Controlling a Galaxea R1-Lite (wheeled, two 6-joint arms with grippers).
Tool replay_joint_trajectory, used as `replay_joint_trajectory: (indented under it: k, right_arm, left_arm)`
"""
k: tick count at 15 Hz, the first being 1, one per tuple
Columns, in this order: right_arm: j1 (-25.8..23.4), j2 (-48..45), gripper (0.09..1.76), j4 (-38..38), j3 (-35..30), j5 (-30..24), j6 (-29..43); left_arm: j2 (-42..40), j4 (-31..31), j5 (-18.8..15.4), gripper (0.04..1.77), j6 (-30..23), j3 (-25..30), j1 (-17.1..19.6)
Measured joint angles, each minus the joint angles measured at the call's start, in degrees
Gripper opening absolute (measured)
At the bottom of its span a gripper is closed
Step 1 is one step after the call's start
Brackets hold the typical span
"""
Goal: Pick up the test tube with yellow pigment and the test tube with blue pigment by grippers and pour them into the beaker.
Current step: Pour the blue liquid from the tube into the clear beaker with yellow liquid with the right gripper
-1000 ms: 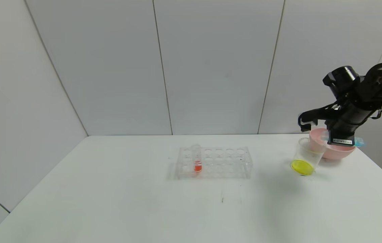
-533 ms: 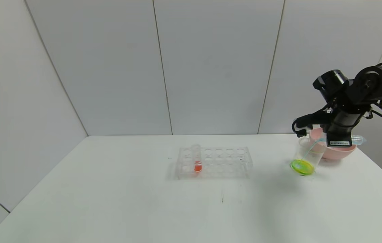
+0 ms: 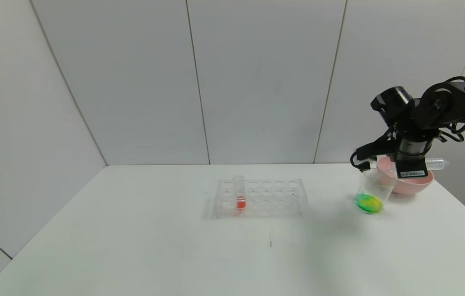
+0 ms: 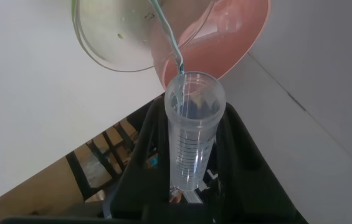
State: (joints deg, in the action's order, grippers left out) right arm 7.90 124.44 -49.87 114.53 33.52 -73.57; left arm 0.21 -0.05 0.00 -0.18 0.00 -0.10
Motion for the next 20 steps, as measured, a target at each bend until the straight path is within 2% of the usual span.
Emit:
replay_joint_trajectory:
  k: [5,11,13,16,18,20]
  right_arm:
    - [1.08,0.28,0.50,1.67,0.00,5.12,-3.54]
    - [0.74,-0.68,0.50,2.26,-0.09,3.45,-3.58]
    - [0.12,-1.65,0.50,4.58,-0.09,-2.38,-3.40]
    - [-2.17,-3.08,0.50,9.07,-0.17,-17.52,-1.29]
    - [-3.69,-3.80,0.50,10.52,-0.20,-29.76,6.51]
    - [-4.52,-4.43,0.50,11.28,-0.33,-37.27,17.68]
  left_arm:
    - [0.00,0.00,0.00,1.76,-0.02,0.00,0.00]
    - [0.00,-0.02,0.00,1.76,0.00,0.00,0.00]
    - [0.00,-0.02,-0.02,1.76,0.00,0.00,0.00]
    - [0.00,-0.02,0.00,1.76,0.02,0.00,0.00]
    - [0.00,0.00,0.00,1.76,0.00,0.00,0.02]
    - [0.00,0.00,0.00,1.76,0.02,0.00,0.00]
